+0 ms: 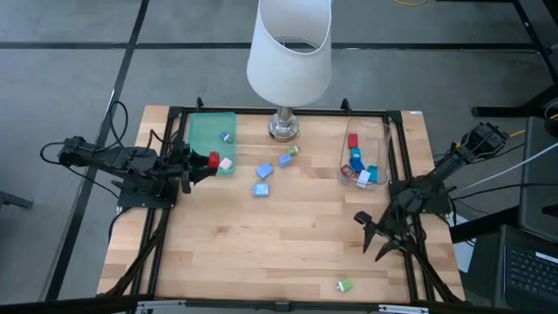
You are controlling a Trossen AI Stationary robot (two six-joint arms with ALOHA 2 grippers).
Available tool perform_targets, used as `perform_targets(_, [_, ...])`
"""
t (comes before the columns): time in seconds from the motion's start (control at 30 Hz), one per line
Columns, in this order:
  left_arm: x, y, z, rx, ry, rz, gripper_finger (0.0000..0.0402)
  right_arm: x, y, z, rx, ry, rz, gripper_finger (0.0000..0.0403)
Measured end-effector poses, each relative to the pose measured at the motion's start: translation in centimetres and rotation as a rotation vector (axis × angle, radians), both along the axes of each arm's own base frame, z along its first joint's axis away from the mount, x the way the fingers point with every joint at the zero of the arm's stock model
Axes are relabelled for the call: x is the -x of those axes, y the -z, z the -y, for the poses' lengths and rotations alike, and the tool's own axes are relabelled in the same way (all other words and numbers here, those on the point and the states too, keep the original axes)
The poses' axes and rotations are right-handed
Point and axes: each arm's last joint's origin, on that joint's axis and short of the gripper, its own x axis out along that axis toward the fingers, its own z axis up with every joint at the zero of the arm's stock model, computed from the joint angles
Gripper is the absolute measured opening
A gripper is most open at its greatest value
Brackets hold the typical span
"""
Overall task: Pick & Place Office items
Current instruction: Put the red charger adapter into the green bin
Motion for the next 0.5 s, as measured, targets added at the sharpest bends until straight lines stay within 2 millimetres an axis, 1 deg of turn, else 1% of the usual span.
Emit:
perform_targets(0.17, [0.0, 0.2, 0.0, 0.012, -0.006, -0.014, 0.0203, 0.1, -0.8, -0.1, -0.044, -0.041, 0.089, 0.0192])
perform_targets(0.23, [0.0, 0.2, 0.0, 0.017, -0.007, -0.013, 0.0203, 0.3, -1.8, -0.1, -0.108, -0.132, 0.175, 0.0192])
perform_targets(0.3, [0.0, 0.2, 0.0, 0.02, -0.007, -0.013, 0.0203, 0.8, -3.1, 0.0, -0.189, -0.259, 0.287, 0.0192])
perform_targets(0.33, [0.0, 0.2, 0.0, 0.021, -0.007, -0.013, 0.0203, 1.1, -3.7, 0.1, -0.235, -0.313, 0.312, 0.0192])
perform_targets(0.43, [0.0, 0.2, 0.0, 0.02, -0.008, -0.014, 0.0203, 1.5, -5.0, 1.0, -0.387, -0.357, 0.239, 0.0192])
perform_targets(0.5, [0.0, 0.2, 0.0, 0.02, -0.009, -0.014, 0.0203, 2.1, -6.4, 2.0, -0.49, -0.392, 0.257, 0.0192])
